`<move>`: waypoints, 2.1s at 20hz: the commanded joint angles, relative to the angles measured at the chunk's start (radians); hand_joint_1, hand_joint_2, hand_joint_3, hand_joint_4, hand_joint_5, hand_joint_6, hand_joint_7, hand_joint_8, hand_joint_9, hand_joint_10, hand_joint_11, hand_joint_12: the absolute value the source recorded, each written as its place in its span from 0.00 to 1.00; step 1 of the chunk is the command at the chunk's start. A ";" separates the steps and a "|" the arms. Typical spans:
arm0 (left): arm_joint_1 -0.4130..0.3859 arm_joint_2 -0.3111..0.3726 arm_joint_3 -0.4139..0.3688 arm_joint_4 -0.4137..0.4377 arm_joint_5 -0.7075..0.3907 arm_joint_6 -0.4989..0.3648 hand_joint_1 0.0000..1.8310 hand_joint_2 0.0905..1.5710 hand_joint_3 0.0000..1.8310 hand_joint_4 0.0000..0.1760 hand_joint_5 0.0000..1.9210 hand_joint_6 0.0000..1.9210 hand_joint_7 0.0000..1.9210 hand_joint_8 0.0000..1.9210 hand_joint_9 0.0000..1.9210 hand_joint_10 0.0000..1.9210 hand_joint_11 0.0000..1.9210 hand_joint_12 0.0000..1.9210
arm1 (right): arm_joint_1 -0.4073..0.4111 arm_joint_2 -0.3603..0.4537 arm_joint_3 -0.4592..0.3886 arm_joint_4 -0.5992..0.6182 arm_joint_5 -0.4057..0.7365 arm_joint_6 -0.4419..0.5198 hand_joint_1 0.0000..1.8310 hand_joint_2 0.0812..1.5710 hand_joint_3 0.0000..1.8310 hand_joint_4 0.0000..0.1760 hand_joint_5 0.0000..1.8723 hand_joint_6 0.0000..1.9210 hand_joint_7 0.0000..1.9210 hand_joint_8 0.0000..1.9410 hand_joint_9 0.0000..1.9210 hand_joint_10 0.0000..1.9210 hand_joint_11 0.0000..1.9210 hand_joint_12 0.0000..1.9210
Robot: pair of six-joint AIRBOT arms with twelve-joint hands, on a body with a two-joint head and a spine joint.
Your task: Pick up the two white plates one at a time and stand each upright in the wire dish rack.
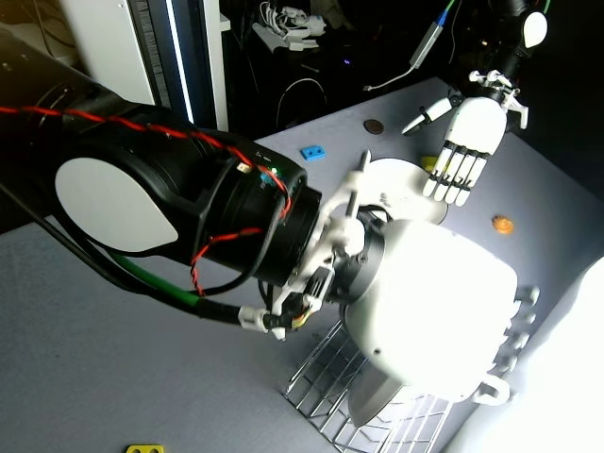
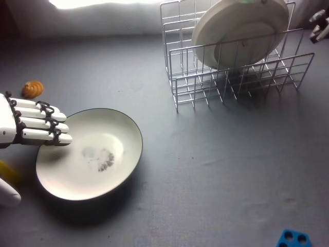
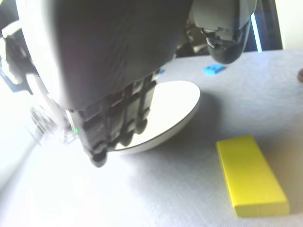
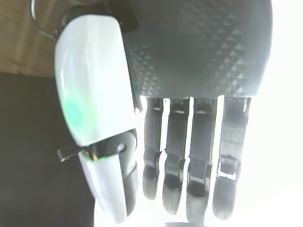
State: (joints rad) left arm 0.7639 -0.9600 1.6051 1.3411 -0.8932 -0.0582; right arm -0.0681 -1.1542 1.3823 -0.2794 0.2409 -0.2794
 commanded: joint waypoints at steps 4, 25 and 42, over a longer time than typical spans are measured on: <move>0.031 -0.008 -0.003 -0.032 -0.012 -0.023 0.00 0.59 0.00 0.00 0.00 0.00 0.00 0.00 0.00 0.00 0.00 0.00 | 0.002 0.004 -0.110 -0.064 0.271 -0.129 0.66 0.67 0.00 0.00 0.40 0.00 0.42 0.00 0.42 0.00 0.21 0.54; 0.098 -0.019 -0.022 -0.032 -0.014 -0.066 0.00 0.60 0.00 0.00 0.00 0.00 0.00 0.00 0.00 0.00 0.00 0.00 | -0.231 -0.249 -0.218 -0.084 0.162 -0.627 0.63 0.58 0.00 0.00 0.00 0.00 0.00 0.00 0.00 0.00 0.00 0.00; 0.101 -0.024 -0.013 -0.032 -0.014 -0.068 0.00 0.60 0.00 0.00 0.00 0.00 0.00 0.00 0.00 0.00 0.00 0.00 | -0.282 -0.421 -0.073 -0.083 0.234 -0.689 0.75 0.62 0.01 0.00 0.02 0.01 0.00 0.00 0.00 0.00 0.00 0.00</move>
State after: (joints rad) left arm 0.8581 -0.9688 1.5913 1.2930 -0.8837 -0.1177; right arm -0.3531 -1.5784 1.3098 -0.3706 0.3489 -0.9657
